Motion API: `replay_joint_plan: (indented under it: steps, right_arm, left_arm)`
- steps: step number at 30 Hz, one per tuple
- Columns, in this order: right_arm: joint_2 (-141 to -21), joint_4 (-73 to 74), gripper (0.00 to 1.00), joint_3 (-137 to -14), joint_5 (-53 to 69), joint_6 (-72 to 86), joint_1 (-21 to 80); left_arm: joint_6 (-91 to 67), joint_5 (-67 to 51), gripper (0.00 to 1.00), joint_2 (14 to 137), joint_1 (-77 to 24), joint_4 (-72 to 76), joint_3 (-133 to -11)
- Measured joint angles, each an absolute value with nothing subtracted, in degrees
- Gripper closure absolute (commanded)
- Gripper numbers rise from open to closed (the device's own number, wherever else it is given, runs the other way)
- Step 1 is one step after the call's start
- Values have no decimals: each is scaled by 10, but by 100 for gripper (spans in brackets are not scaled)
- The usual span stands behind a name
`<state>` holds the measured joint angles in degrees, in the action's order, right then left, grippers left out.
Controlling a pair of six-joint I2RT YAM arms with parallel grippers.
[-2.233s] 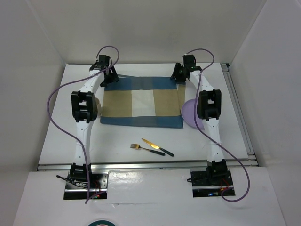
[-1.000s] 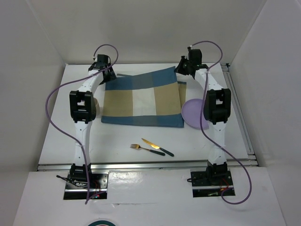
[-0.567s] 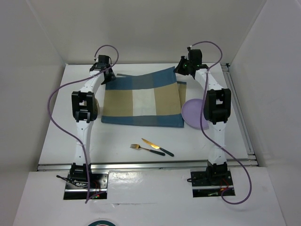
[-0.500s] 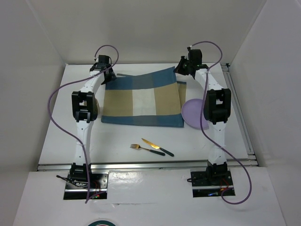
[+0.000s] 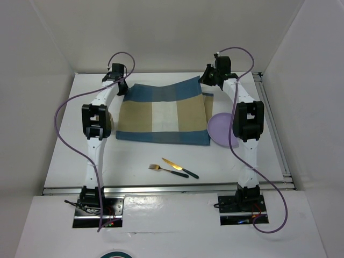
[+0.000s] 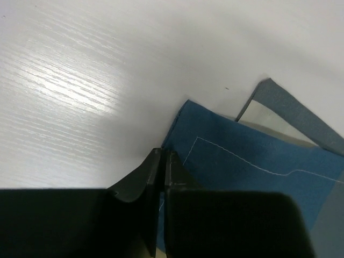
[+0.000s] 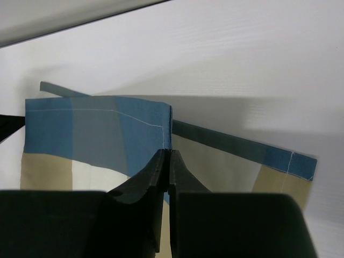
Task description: Set the dinner table for one person
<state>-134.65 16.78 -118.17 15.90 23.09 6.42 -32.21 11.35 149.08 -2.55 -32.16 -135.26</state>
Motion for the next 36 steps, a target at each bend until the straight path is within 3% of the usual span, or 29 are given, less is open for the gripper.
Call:
replay_joint_plan:
  steps: [4, 18, 19, 21, 22, 23, 26, 36]
  right_arm:
    - [-1346, 168, 100, -1182, 159, 231, 64]
    - [-1345, 170, 100, -1176, 159, 231, 64]
    - [-1345, 170, 100, -1176, 159, 231, 64]
    - [-1345, 170, 100, -1176, 160, 231, 64]
    - [-1345, 170, 100, -1175, 162, 231, 64]
    - [-1345, 169, 100, -1174, 164, 231, 64]
    - [-1344, 169, 100, -1169, 170, 231, 64]
    - [-1344, 170, 100, -1168, 178, 231, 64]
  left_arm:
    - [-321, 111, 100, 1490, -25, -320, -1350]
    - [-318, 153, 100, 1346, -34, -307, -1246]
    - [-317, 155, 93, 1338, -36, -303, -1246]
    - [-316, 161, 59, 1332, -40, -301, -1263]
    - [-315, 163, 32, 1334, -41, -304, -1274]
    - [-315, 167, 22, 1341, -43, -314, -1290]
    - [-324, 178, 12, 1371, -47, -319, -1329]
    - [-346, 213, 16, 1473, -47, -364, -1334]
